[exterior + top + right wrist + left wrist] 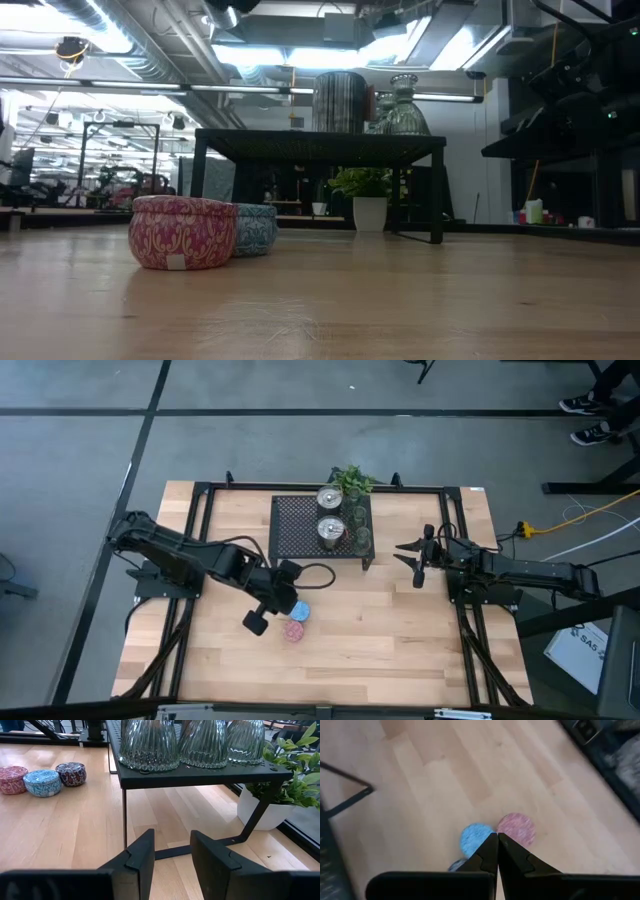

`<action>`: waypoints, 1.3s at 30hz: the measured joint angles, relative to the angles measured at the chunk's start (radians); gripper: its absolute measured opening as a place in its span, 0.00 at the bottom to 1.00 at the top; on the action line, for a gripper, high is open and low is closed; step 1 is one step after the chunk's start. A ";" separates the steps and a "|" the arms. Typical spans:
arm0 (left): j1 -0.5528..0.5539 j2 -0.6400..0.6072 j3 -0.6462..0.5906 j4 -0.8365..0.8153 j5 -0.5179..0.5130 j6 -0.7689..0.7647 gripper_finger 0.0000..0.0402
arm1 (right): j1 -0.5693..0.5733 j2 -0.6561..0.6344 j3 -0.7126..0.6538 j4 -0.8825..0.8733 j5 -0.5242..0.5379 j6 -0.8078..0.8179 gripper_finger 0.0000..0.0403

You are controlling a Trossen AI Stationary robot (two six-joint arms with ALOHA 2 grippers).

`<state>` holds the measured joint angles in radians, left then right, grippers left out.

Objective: Pick & Place candle stick holders
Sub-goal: Put the red patterned scented candle on the shelf

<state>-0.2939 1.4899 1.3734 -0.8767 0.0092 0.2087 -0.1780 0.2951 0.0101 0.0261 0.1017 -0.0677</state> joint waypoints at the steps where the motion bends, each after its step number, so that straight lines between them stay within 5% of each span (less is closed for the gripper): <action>1: 0.000 -0.007 -0.019 0.024 0.017 -0.012 0.00 | 0.000 0.000 0.000 0.000 0.000 0.000 0.32; 15: 0.001 0.043 -0.058 0.248 0.040 0.062 0.00 | 0.000 0.000 0.000 0.000 0.000 0.000 0.32; 27: 0.019 0.066 -0.058 0.268 0.095 0.068 0.01 | 0.000 0.000 0.000 0.000 0.000 0.000 0.32; 39: 0.042 0.130 -0.058 0.169 0.258 -0.146 0.30 | 0.000 0.000 0.000 0.000 0.000 0.000 0.32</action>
<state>-0.2523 1.6198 1.3151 -0.7073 0.2672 0.0624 -0.1783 0.2951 0.0101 0.0261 0.1020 -0.0677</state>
